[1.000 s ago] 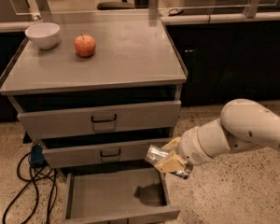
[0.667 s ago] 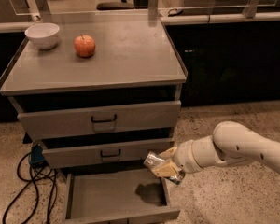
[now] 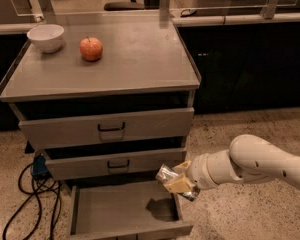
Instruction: Place redbull can into bottom drawer
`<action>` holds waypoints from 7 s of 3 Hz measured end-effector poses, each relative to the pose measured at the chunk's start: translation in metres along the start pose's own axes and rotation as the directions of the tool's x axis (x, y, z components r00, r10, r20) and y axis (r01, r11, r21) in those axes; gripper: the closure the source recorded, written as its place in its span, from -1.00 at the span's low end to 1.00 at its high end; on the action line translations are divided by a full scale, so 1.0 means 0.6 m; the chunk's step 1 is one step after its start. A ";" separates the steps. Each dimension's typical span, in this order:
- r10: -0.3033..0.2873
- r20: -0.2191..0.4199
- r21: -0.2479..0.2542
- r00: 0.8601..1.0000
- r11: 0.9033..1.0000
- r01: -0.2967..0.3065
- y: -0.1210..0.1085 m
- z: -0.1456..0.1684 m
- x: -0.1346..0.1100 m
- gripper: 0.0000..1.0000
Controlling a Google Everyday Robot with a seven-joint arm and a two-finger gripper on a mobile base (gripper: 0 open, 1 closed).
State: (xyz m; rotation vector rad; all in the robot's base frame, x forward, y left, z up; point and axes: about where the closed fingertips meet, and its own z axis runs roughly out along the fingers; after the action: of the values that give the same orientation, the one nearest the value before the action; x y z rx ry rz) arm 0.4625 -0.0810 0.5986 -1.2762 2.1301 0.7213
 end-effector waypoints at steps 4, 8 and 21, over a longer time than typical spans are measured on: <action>-0.102 0.221 0.087 0.970 0.993 0.085 -0.043 0.174 0.208 1.00; -0.144 0.409 0.154 0.901 0.984 0.088 -0.183 0.274 0.223 1.00; -0.017 0.273 -0.104 0.962 0.994 0.047 -0.192 0.682 0.270 1.00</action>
Offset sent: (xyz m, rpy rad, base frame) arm -0.0501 -0.0252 -0.2549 0.2582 -0.1733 -0.0538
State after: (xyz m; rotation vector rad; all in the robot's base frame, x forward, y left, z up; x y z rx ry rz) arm 0.5751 0.0550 0.1792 -1.1875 1.8668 0.9526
